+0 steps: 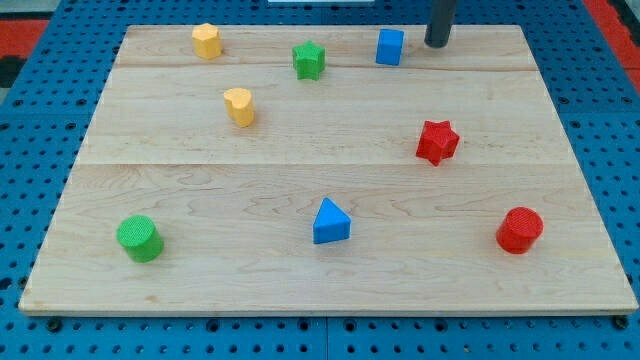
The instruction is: Push the blue cube into the red star
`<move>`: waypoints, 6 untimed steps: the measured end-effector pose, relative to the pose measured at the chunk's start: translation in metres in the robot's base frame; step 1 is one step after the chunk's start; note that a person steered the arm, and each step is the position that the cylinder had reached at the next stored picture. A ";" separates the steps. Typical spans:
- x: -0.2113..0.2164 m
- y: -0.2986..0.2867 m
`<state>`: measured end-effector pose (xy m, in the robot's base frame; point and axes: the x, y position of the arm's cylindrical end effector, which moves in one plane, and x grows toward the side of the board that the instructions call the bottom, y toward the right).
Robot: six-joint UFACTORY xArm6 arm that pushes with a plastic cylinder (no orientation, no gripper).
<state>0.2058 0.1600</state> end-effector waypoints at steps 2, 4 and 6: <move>0.024 -0.097; 0.051 -0.018; 0.125 0.008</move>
